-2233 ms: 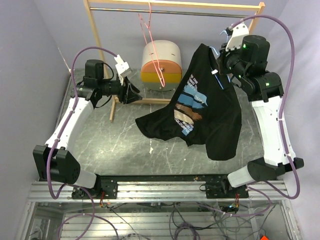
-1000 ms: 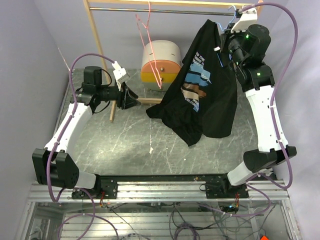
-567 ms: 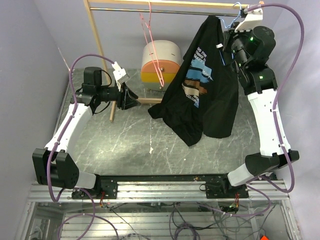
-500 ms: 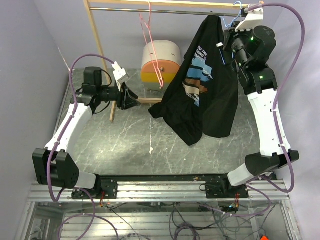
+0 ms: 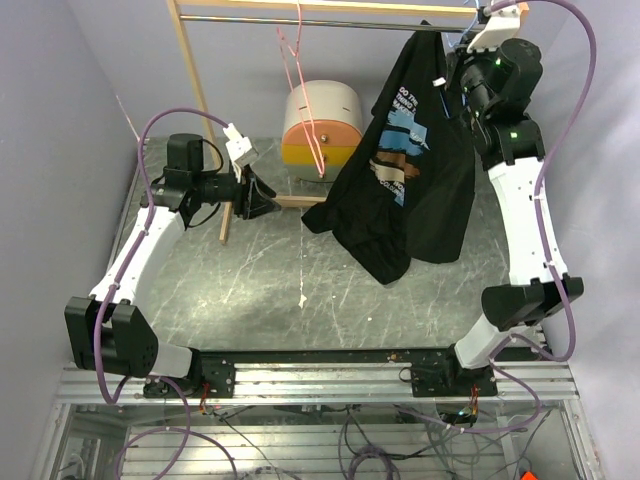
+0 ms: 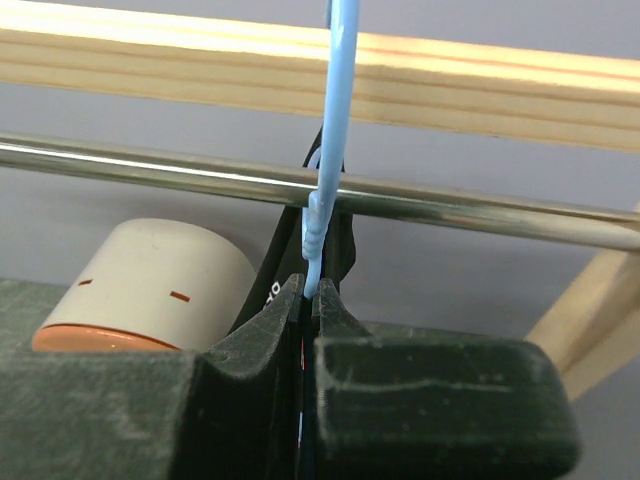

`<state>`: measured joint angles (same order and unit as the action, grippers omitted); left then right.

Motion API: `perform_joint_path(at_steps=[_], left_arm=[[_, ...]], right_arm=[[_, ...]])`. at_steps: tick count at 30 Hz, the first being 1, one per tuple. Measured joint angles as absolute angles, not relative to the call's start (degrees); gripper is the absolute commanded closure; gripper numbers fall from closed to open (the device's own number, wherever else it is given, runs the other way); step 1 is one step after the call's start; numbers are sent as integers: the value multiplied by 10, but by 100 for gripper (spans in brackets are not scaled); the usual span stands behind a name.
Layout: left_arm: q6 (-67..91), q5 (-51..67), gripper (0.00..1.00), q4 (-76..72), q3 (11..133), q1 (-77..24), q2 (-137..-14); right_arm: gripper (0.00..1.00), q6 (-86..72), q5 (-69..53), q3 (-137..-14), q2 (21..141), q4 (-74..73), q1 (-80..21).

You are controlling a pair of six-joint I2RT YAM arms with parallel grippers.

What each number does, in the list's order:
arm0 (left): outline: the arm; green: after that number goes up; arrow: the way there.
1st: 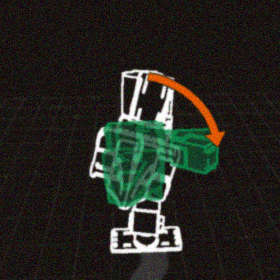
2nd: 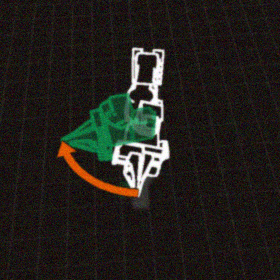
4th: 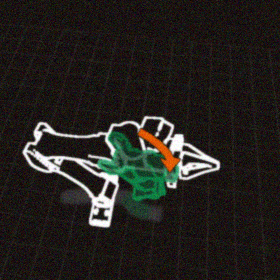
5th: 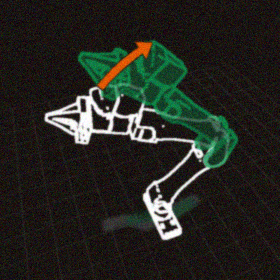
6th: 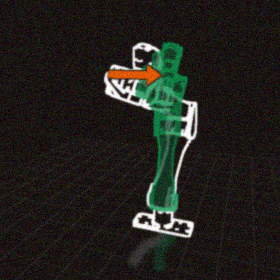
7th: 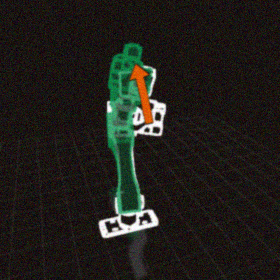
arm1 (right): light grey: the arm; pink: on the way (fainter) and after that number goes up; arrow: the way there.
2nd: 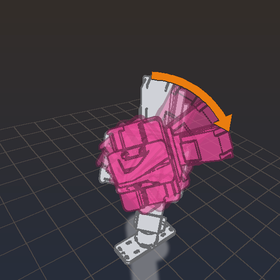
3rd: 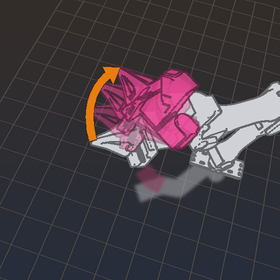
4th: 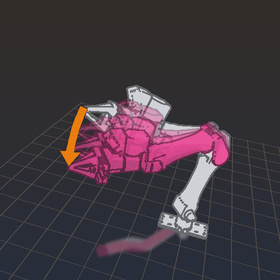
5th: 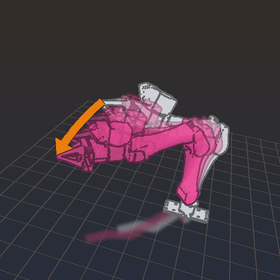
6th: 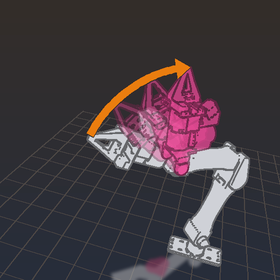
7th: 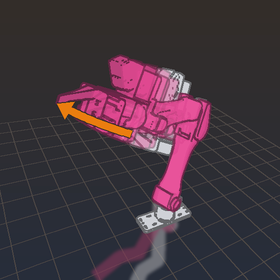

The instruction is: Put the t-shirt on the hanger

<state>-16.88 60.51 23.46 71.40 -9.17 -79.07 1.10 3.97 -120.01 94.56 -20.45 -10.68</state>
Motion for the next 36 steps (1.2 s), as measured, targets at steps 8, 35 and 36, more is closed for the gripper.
perform_joint_path(at_steps=[8, 35, 36], left_arm=[[-165, 606, 45, 229, 710, -91, -791], [-172, 605, 46, 237, 706, -87, -802], [-172, 605, 46, 239, 706, -87, -802]], right_arm=[[100, 1, 11, -1209, 978, -199, -88], [0, -28, 27, -950, 775, -169, -84], [0, -28, 27, -950, 773, -175, -84]])
